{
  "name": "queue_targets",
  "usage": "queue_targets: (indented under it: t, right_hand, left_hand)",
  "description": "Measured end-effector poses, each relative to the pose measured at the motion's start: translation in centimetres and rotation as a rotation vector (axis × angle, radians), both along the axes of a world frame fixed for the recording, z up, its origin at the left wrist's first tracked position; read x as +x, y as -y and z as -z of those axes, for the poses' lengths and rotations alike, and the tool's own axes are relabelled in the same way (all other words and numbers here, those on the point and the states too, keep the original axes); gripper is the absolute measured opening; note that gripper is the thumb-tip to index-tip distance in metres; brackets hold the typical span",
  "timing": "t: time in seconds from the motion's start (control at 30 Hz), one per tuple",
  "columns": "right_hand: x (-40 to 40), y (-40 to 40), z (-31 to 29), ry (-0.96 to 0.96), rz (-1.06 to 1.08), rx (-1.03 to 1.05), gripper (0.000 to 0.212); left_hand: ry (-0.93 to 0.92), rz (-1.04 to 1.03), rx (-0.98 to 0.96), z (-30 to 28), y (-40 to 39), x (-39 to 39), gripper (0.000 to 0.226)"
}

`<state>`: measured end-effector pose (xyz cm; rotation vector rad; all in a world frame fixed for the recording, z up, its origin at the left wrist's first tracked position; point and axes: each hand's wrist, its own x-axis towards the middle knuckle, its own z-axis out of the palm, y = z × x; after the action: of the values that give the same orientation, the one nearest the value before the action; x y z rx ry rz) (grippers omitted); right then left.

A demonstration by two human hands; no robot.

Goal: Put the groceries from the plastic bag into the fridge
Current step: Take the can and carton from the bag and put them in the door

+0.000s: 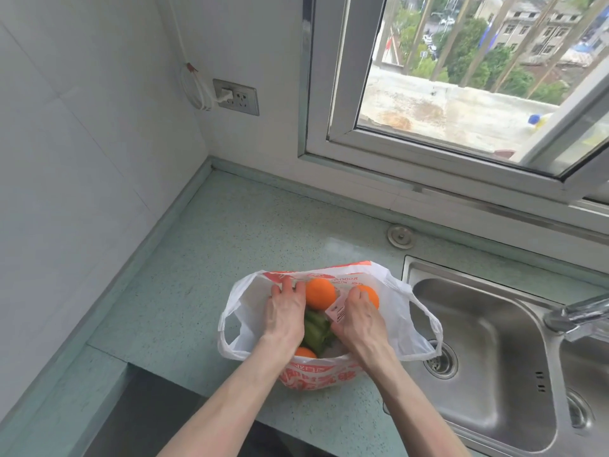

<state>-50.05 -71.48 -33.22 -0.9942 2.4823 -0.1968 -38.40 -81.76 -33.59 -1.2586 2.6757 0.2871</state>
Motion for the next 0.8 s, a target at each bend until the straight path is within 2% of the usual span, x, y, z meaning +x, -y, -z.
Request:
queue_targets:
  t: [0.27,0.37,0.5,0.73,0.8]
  right_hand:
    - [-0.3,-1.7,0.2,-0.006,-0.029,0.037,0.067]
    - [-0.3,-1.8,0.6,-0.031,-0.018,0.007,0.057]
    - [-0.6,-1.5,0.3,0.010,0.002,-0.045,0.041]
    - [-0.5,-3.0,-1.7,-0.033,0.012,-0.203,0.028]
    - [-0.3,-3.6,-2.7,-0.052,0.015,-0.250,0.031]
  left_hand:
    - [0.000,0.030,0.006,0.5,-0.4,0.2,0.057]
    - [-0.005,0.024,0.018,0.4,-0.5,0.1,0.051]
    - [-0.043,0.000,0.039,0.1,-0.8,0.4,0.055]
    - [-0.119,-0.010,0.044,-2.3,-2.4,0.9,0.058]
    - [-0.127,-0.012,0.042,-3.9,-2.9,1.2,0.055]
